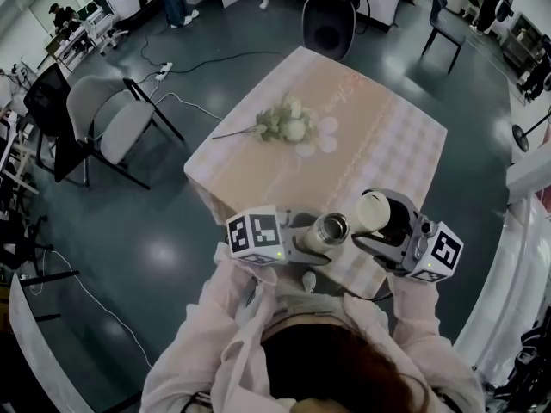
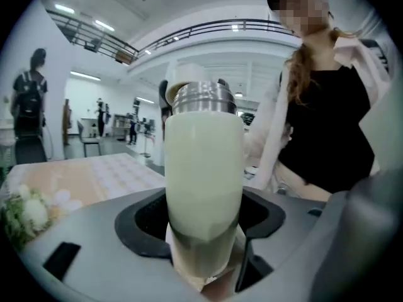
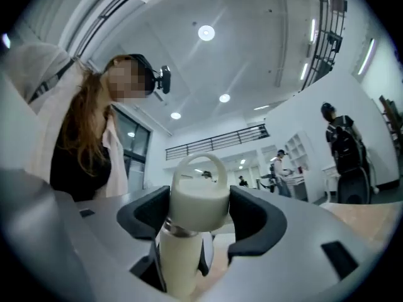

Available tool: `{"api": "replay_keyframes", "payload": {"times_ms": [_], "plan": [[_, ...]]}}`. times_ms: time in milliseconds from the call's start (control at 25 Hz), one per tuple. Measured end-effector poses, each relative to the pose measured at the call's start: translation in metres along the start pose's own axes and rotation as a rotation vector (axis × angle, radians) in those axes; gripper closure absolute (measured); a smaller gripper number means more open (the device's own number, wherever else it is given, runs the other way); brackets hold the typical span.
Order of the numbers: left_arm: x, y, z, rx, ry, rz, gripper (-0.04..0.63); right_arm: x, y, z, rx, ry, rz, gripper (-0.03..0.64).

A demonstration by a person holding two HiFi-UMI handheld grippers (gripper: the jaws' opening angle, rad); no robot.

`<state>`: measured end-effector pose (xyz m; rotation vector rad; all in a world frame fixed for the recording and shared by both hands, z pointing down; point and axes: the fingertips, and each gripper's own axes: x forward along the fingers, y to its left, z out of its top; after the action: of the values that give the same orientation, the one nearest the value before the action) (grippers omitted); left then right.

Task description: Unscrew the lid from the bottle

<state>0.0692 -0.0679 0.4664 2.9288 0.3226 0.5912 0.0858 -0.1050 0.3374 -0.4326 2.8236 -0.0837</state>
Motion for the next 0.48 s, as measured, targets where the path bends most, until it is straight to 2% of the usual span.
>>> {"api": "replay_keyframes", "payload": {"times_ms": [120, 280, 360, 480], "plan": [[-0.012, 0.027, 0.001, -0.033, -0.026, 0.193, 0.279, -0.008, -0.021, -0.015, 0.026, 0.045, -0.151, 0.307], [-0.031, 0.055, 0.006, -0.022, -0.067, 0.415, 0.279, -0.014, -0.039, -0.033, 0.049, 0.099, -0.281, 0.307], [-0.037, 0.062, 0.008, -0.008, -0.067, 0.491, 0.279, -0.017, -0.044, -0.042, 0.052, 0.132, -0.327, 0.307], [-0.041, 0.066, 0.009, -0.003, -0.080, 0.562, 0.279, -0.022, -0.049, -0.054, 0.061, 0.163, -0.379, 0.308]]}}
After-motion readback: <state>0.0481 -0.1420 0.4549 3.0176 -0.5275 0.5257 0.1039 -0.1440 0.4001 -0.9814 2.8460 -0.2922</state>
